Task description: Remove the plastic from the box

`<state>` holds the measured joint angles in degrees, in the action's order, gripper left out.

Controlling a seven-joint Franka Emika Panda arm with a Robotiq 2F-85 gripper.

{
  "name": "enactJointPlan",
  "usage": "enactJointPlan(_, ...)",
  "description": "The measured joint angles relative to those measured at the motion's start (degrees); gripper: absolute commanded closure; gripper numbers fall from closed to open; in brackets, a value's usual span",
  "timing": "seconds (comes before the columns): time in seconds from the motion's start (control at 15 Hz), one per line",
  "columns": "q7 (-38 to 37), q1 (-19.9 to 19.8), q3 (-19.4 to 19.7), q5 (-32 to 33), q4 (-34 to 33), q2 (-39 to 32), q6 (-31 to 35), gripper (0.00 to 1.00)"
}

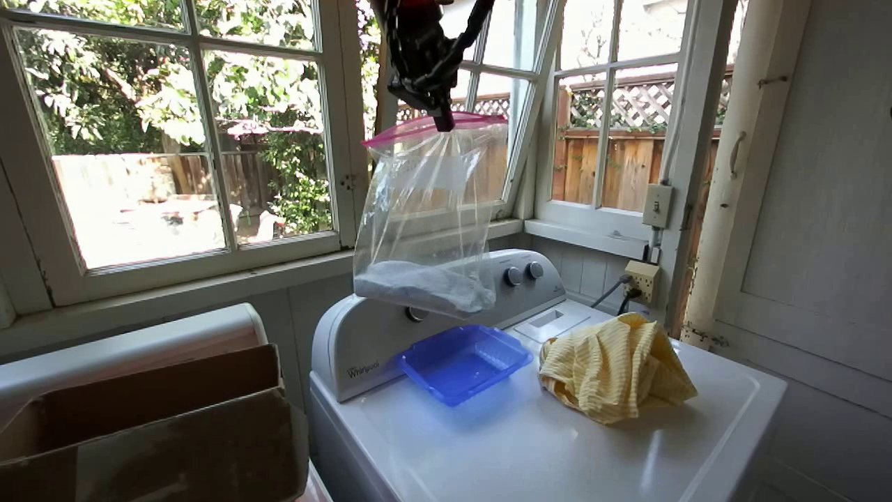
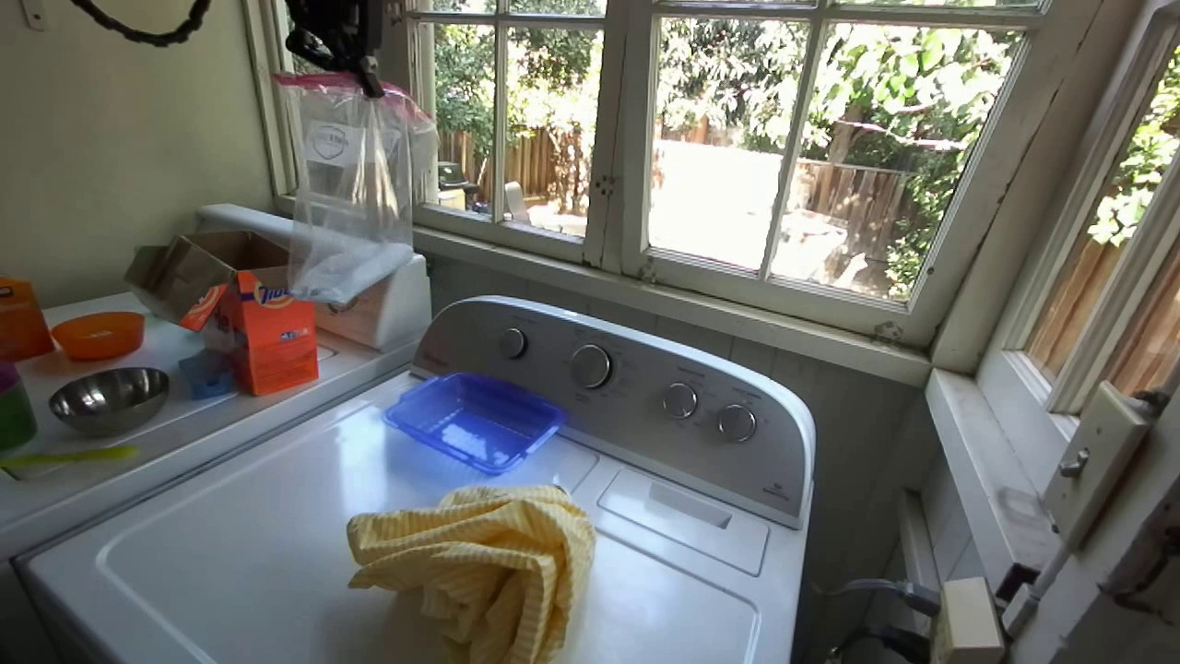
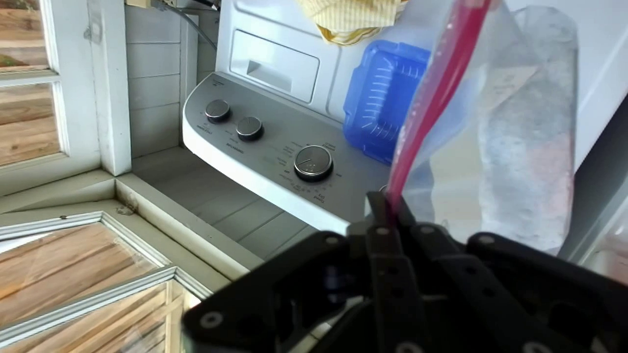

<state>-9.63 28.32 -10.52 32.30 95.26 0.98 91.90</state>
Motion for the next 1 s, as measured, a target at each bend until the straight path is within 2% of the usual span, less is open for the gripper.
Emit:
enactJointPlan(0.07,0.0,-0.5,-0.7,0.0,0.0,0.0,0.0,0.99)
enactJointPlan(0.27,2.7,-2.3,-4.0,7.6,-0.6,-1.4,0.0,0.99)
enactJointPlan(0.4,6.0,-3.0,-5.1,11.3,-0.9,-2.8,2.4,0.99)
enactJointPlan(0.73,17.4,-7.8,-4.3,13.1,1.9,-3.5,20.3,0.99)
enactJointPlan(1.0,26.2,-12.5,-2.2,9.3,9.1,-0.9,33.1,0.99)
